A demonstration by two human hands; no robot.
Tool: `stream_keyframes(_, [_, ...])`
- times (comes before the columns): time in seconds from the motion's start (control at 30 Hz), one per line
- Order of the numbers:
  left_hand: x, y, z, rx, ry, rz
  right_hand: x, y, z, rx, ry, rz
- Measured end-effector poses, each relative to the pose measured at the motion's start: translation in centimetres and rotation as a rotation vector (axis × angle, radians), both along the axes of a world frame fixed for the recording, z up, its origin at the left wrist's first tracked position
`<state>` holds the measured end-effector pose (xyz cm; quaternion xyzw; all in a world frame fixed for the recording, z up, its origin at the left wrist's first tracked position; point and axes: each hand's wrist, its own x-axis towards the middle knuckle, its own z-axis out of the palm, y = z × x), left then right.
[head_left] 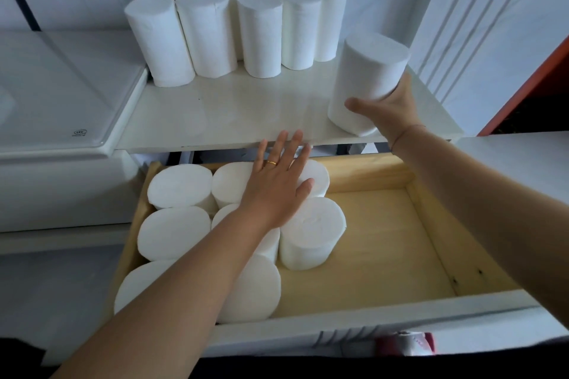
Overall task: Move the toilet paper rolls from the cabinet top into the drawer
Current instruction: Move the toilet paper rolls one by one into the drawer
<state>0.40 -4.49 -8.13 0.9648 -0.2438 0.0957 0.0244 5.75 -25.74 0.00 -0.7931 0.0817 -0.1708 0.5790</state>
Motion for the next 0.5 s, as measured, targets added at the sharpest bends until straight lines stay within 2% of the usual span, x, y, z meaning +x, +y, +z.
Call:
stream_keyframes(0.2, [-1.1, 0.2, 0.1, 0.009, 0.040, -0.026, -3.9, -1.3, 0.3, 0.054, 0.045, 0.183])
stream_keyframes(0.37, [-1.8, 0.5, -0.2, -0.036, 0.182, -0.086, -7.2, -2.3, 0.1, 0.018, 0.026, 0.305])
stream_keyframes(0.5, [-1.9, 0.6, -0.2, -0.015, 0.198, -0.098, -9.1, -3.9, -1.1, -0.005, 0.080, 0.383])
